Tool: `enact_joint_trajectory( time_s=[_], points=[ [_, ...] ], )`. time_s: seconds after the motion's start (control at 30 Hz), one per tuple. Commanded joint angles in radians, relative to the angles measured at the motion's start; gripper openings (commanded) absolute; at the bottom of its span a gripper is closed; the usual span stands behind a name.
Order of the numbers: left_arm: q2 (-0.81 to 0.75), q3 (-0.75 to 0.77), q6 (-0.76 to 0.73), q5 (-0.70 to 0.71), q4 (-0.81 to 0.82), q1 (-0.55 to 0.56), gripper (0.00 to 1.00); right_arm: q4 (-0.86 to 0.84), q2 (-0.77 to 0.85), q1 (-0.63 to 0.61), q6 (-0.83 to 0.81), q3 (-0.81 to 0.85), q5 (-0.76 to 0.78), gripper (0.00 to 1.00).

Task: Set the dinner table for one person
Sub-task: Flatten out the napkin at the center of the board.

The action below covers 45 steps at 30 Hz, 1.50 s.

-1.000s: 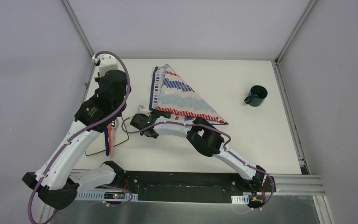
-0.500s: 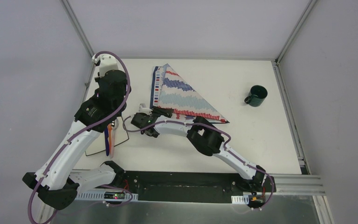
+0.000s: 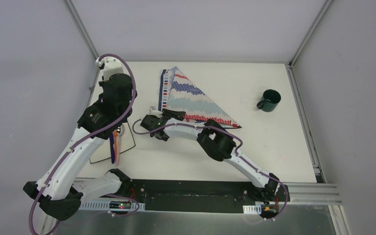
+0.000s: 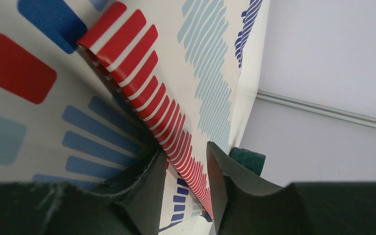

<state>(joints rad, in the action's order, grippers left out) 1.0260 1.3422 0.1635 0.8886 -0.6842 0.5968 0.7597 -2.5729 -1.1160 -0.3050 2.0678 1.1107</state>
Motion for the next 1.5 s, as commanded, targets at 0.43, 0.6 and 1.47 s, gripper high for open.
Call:
enact_joint_trajectory(
  time_s=[0.43,0.6,1.47],
  points=[
    [0.002,-0.011,-0.020,0.008,0.042,0.012,0.14,-0.047,-0.042,0.076,-0.046,0.030,-0.004,0.00],
    [0.006,-0.011,-0.022,0.013,0.043,0.012,0.14,-0.071,0.026,0.081,-0.050,0.005,-0.005,0.00],
    [0.016,-0.007,-0.035,0.025,0.045,0.012,0.14,-0.097,0.213,0.396,-0.139,0.198,0.034,0.00]
  ],
)
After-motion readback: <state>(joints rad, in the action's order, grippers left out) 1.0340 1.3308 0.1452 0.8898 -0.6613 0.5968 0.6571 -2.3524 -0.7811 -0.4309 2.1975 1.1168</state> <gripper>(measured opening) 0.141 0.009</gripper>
